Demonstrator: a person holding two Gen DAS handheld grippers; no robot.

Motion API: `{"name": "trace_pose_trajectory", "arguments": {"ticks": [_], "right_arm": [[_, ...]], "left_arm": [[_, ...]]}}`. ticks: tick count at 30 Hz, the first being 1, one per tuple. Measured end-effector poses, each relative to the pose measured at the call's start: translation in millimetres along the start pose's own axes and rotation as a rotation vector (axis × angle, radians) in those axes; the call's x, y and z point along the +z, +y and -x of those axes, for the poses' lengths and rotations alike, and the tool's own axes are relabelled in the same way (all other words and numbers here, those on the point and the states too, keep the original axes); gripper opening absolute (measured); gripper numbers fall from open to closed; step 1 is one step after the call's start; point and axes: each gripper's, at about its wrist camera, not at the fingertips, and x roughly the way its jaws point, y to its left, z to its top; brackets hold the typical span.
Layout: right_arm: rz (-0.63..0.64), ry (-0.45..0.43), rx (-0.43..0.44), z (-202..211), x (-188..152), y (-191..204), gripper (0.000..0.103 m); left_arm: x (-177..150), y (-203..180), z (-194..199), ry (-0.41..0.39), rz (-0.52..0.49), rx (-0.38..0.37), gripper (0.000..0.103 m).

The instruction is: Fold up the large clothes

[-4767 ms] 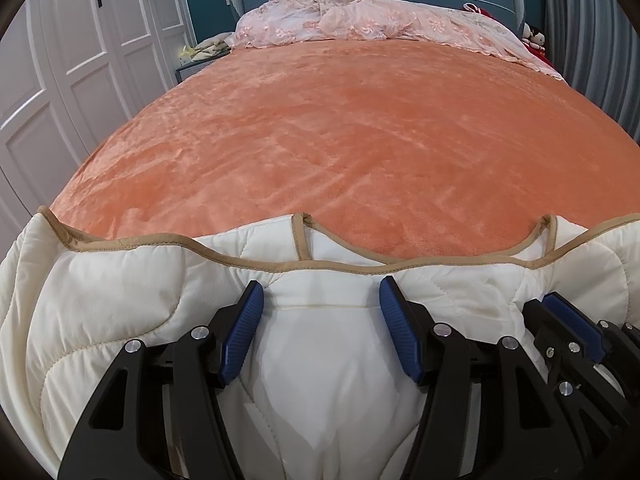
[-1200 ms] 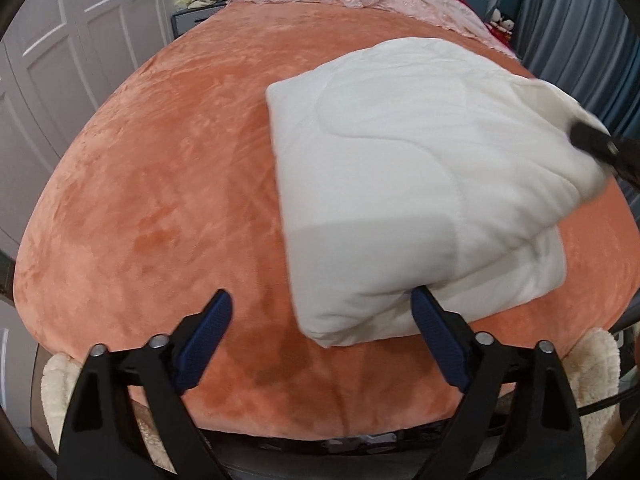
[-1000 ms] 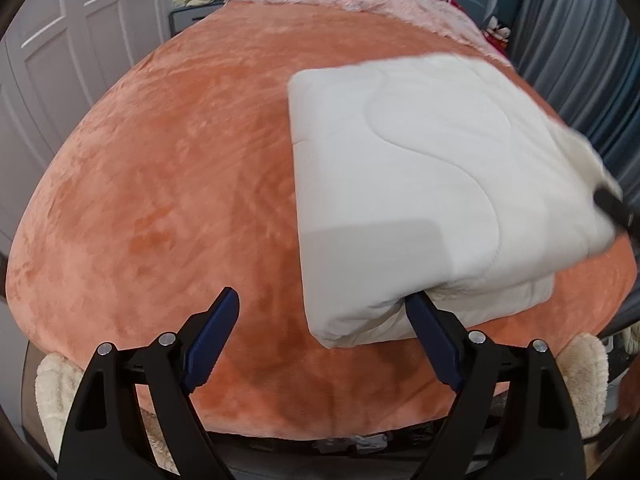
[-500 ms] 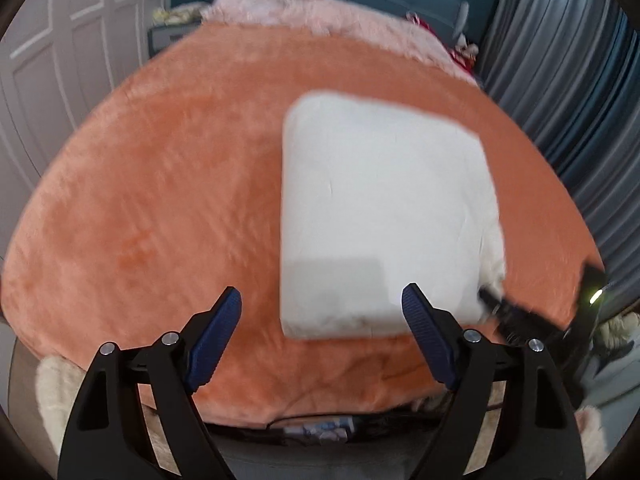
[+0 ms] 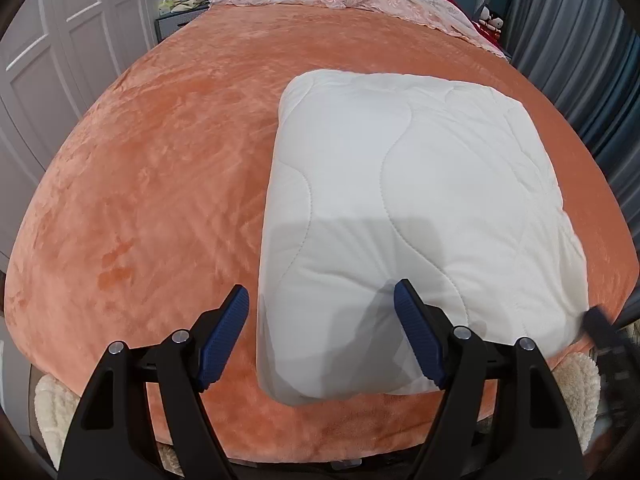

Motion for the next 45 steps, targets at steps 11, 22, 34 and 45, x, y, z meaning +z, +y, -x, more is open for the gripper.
{"name": "trace_pose_trajectory", "arguments": {"ticks": [11, 22, 34, 45], "right_arm": [[0.01, 0.13, -0.019, -64.9, 11.0, 11.2, 0.006], [0.067, 0.128, -0.062, -88.4, -19.6, 13.2, 0.009], [-0.024, -0.039, 0.064, -30.8, 59.2, 4.7, 0.025], [-0.329, 0.125, 0.141, -155.9, 141.8, -17.2, 0.054]], "left_arm": [[1.0, -2.9, -9.8, 0.021, -0.006, 0.015, 0.074], [-8.2, -8.9, -19.6, 0.026, -0.021, 0.027, 0.075], [53.9, 15.0, 26.6, -0.087, 0.06, -0.07, 0.074], [155.0, 0.1, -18.4, -0.118, 0.079, -0.037, 0.074]]}}
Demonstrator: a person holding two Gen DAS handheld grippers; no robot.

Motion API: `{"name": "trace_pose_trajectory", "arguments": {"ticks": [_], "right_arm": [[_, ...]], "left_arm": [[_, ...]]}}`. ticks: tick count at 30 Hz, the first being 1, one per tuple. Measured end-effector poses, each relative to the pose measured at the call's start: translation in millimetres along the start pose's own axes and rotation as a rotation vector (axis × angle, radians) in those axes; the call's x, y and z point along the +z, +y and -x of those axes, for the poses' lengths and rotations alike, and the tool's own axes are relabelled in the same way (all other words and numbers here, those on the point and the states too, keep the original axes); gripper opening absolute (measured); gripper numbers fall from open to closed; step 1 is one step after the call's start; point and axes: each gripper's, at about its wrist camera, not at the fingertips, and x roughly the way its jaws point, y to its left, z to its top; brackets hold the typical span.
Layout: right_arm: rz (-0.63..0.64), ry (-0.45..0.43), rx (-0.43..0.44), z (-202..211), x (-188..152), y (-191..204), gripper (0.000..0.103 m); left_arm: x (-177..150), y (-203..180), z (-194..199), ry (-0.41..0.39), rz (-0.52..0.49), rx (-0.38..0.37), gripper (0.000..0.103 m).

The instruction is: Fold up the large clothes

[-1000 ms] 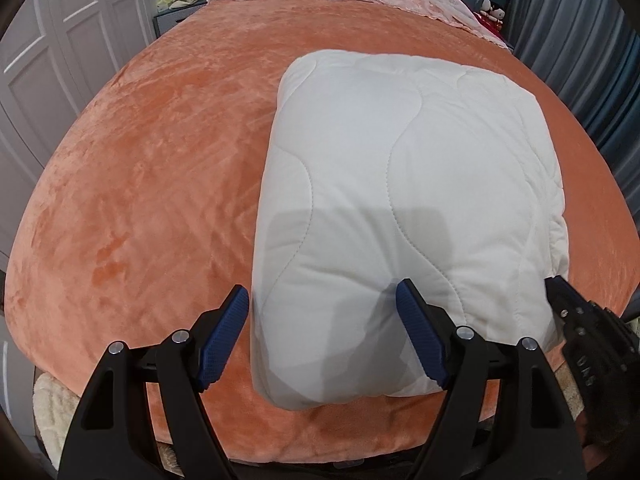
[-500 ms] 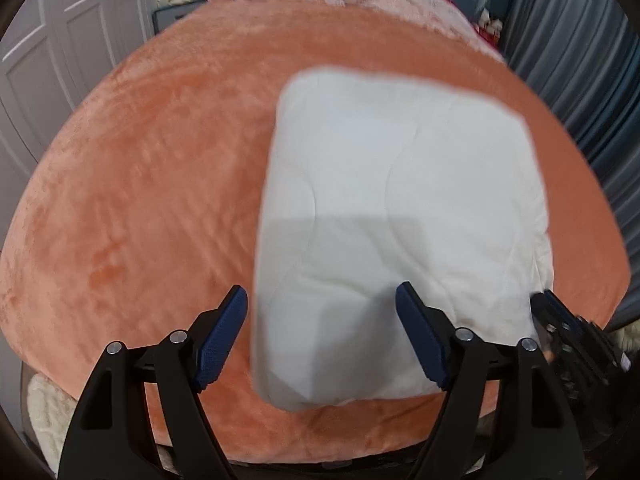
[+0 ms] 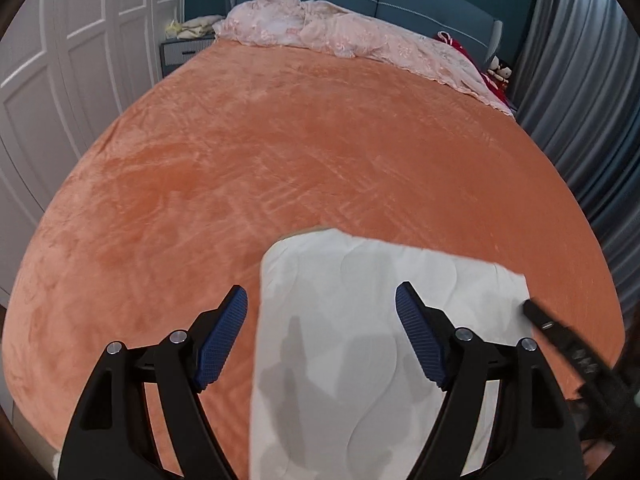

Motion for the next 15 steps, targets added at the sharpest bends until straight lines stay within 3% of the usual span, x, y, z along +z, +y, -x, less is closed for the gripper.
{"name": "trace_pose_trajectory", "arguments": {"ticks": [1, 3, 7, 12, 15], "right_arm": [[-0.003, 0.03, 0.023, -10.4, -3.0, -1.2, 0.034], [0.033, 0.029, 0.043, -15.2, -13.4, 3.5, 0.01], [0.094, -0.117, -0.035, 10.0, -28.8, -0.9, 0.006], [0.126, -0.108, -0.168, -12.1, -43.6, -15.2, 0.006], [0.171, -0.116, -0.211, -22.6, -52.6, -14.7, 0.006]], "left_arm": [[2.3, -3.4, -6.2, 0.006, -0.006, 0.001, 0.074], [4.6, -9.7, -19.0, 0.02, -0.021, 0.002, 0.074], [-1.9, -22.3, -33.5, 0.037, -0.041, -0.014, 0.074], [-25.0, -32.4, -69.1, 0.097, -0.05, 0.003, 0.074], [-34.8, -36.1, -76.9, 0.07, -0.071, 0.042, 0.076]]}}
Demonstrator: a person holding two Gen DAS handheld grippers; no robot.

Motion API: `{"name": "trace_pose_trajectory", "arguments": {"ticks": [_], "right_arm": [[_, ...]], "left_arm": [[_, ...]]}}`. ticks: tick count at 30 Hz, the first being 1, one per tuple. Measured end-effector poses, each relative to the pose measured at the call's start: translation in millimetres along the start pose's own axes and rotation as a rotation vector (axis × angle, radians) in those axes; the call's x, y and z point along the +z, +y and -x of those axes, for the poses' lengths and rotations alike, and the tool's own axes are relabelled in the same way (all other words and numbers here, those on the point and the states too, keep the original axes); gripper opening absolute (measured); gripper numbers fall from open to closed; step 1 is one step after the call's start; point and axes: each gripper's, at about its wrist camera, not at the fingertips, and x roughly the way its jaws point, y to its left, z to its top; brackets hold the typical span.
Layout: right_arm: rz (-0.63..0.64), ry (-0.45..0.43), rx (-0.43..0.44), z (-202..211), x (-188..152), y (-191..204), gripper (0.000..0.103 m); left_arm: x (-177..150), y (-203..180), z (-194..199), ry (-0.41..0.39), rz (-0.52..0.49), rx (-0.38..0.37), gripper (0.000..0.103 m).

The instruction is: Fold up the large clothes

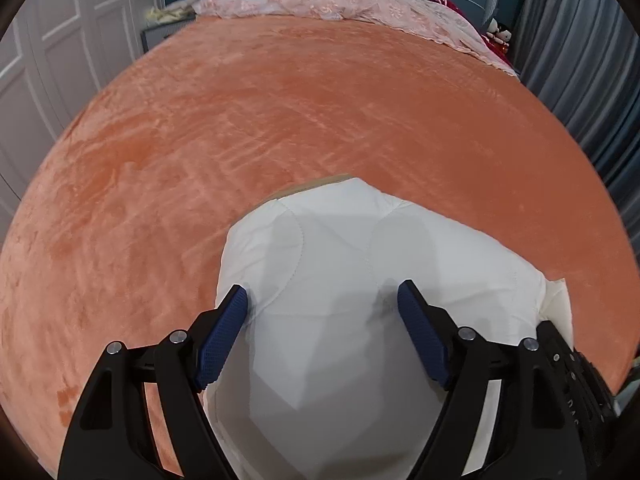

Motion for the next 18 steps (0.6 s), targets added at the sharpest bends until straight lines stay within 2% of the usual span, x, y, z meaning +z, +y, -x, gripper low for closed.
{"name": "trace_pose_trajectory", "arguments": {"ticks": [4, 10, 18], "right_arm": [[0.073, -0.015, -0.05, -15.5, -9.2, 10.1, 0.009], [0.072, -0.003, -0.04, -31.1, -13.3, 6.3, 0.014], [0.069, 0.006, -0.027, -42.8, -17.4, 7.4, 0.015]], "left_arm": [[-11.1, -2.8, -12.2, -0.028, -0.009, 0.041, 0.082], [-15.7, 2.8, -34.0, -0.036, 0.025, 0.054, 0.087], [-20.2, 0.1, -48.7, -0.05, 0.025, 0.079, 0.088]]}}
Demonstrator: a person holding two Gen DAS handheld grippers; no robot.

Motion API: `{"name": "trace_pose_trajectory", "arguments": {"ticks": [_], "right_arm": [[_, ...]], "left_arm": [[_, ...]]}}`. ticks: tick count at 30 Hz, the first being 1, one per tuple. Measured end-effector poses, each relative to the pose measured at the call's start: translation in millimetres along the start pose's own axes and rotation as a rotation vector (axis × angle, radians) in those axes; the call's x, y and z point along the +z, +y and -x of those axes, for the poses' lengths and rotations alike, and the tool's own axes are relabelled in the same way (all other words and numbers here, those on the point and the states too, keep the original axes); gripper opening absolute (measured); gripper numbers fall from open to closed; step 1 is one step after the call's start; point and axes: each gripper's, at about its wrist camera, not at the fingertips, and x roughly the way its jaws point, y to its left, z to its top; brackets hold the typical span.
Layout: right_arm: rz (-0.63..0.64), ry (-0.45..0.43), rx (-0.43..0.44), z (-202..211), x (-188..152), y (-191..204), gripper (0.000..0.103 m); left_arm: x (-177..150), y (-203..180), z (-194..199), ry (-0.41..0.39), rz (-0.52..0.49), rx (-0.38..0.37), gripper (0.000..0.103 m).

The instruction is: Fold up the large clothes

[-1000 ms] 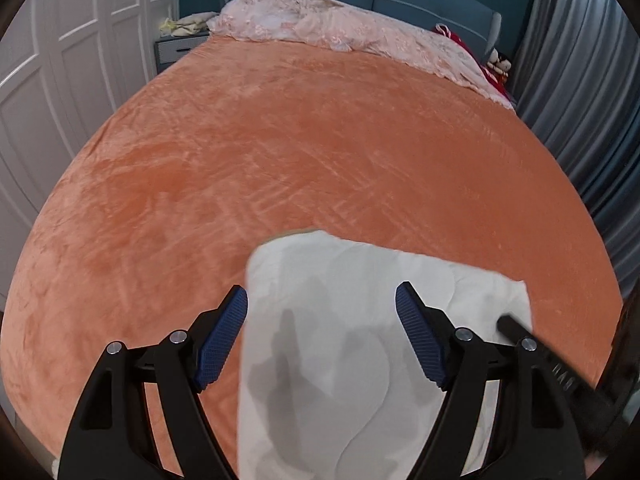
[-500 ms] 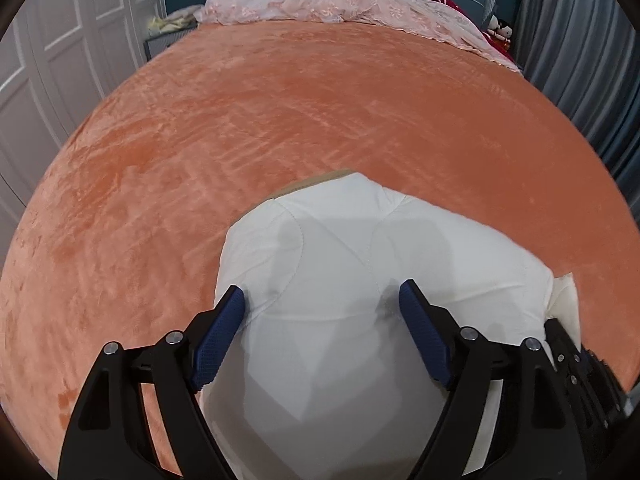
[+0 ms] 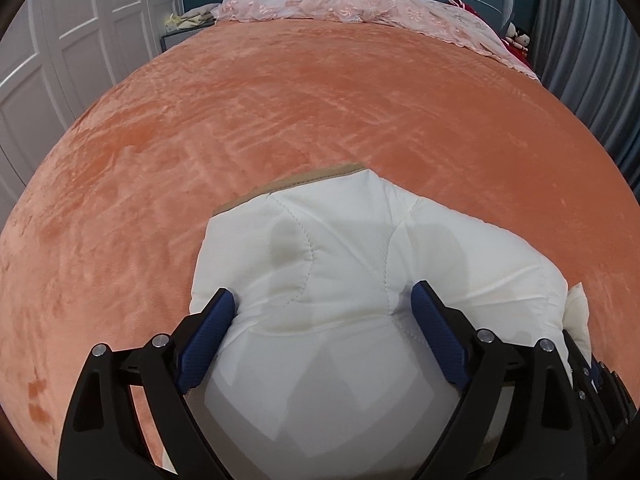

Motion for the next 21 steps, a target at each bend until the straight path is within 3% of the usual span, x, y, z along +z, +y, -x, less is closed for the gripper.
{"name": "trace_pose_trajectory", "arguments": {"ticks": [21], "right_arm": [[0.002, -0.031, -0.019, -5.5, -2.9, 6.2, 0.016]], "left_arm": [[-3.7, -3.7, -9.3, -0.03, -0.008, 0.027, 0.089]]}}
